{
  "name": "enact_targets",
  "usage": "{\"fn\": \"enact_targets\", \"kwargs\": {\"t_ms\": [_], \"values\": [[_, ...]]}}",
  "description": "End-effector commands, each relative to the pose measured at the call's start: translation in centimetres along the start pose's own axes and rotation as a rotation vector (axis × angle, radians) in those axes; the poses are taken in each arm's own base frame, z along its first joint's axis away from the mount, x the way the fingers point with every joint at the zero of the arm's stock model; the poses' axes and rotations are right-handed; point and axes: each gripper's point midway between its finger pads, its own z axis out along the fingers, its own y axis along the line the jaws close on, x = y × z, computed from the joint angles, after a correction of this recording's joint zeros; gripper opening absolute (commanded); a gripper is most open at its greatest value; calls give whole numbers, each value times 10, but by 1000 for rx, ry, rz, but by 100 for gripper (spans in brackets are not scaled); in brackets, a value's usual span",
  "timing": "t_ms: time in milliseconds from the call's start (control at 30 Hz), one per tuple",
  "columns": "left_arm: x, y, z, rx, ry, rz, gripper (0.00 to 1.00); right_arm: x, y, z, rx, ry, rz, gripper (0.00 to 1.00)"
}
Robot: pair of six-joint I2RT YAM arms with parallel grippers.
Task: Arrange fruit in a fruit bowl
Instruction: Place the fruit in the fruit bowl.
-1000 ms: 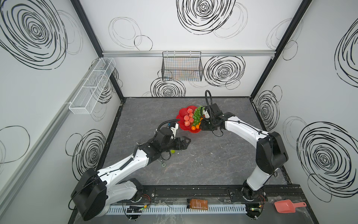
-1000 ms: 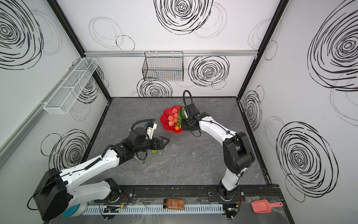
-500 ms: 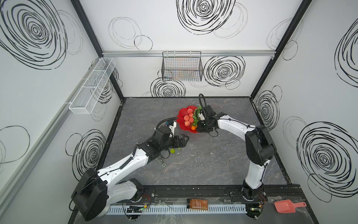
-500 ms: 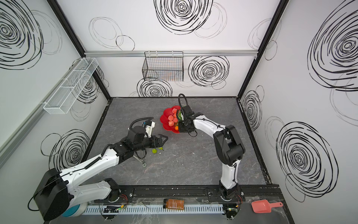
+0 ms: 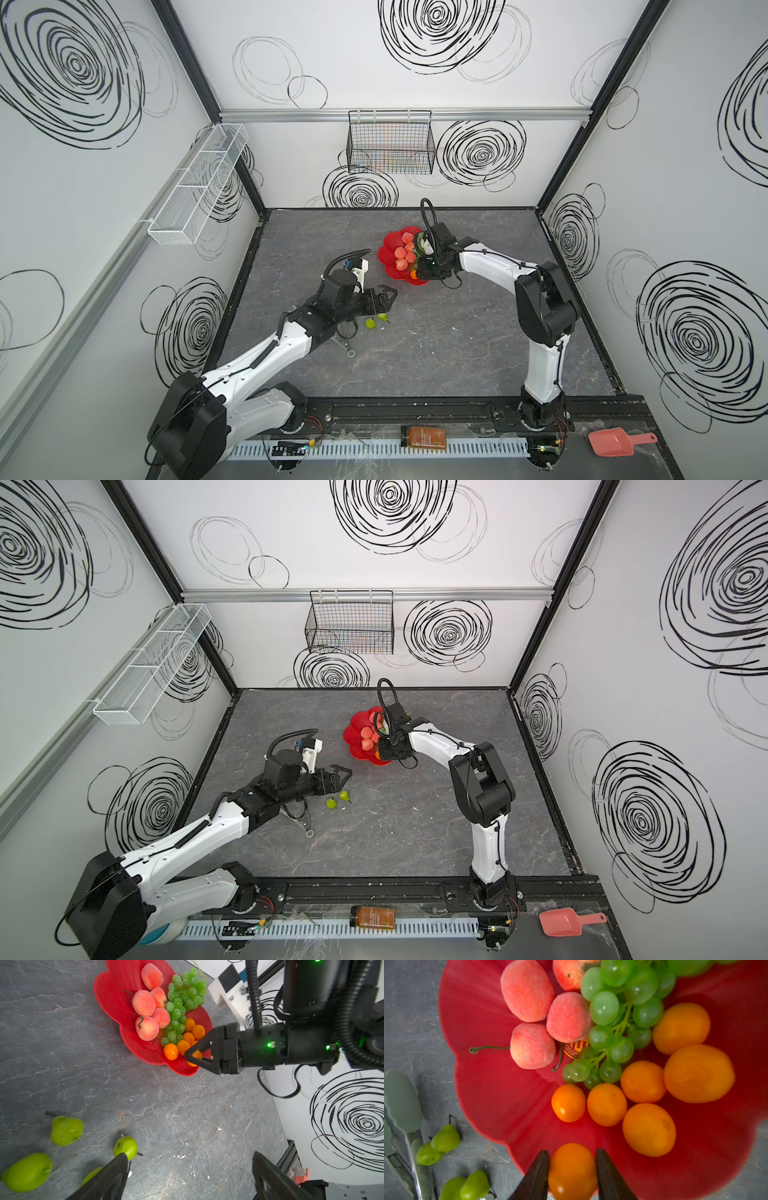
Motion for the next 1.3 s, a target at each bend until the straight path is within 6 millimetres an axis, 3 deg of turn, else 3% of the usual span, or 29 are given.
{"fn": "enact_targets", "kwargs": {"t_ms": [0,467,833,1000,1267], "values": [[-5,-3,-4,27,-26,11,96,-3,-1,3,23,1,-15,40],[-10,3,-14,18,-42,4,96,-9,0,-1,30,-11,-17,46],[-14,1,-39,-6,-74,16,96,-21,12,-44,16,-98,-41,46],[-10,5,-52,-26,-80,15,96,-14,19,-57,4,-118,-54,46],[3,16,-67,-58,-79,-15,96,12,37,-66,-6,-109,-95,45]]}}
